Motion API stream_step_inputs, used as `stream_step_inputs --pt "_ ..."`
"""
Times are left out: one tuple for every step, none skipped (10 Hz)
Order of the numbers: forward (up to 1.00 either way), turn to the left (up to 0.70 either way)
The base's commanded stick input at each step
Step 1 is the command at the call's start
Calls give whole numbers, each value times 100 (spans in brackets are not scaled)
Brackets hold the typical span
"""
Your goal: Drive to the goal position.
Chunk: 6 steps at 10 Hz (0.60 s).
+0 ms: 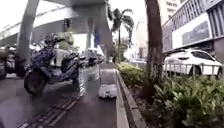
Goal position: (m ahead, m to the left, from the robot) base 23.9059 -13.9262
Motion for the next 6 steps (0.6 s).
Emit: stream_step_inputs --pt "70 1" --pt "70 1" --pt "70 1" --pt "70 1" --pt "70 1" --pt "70 1"
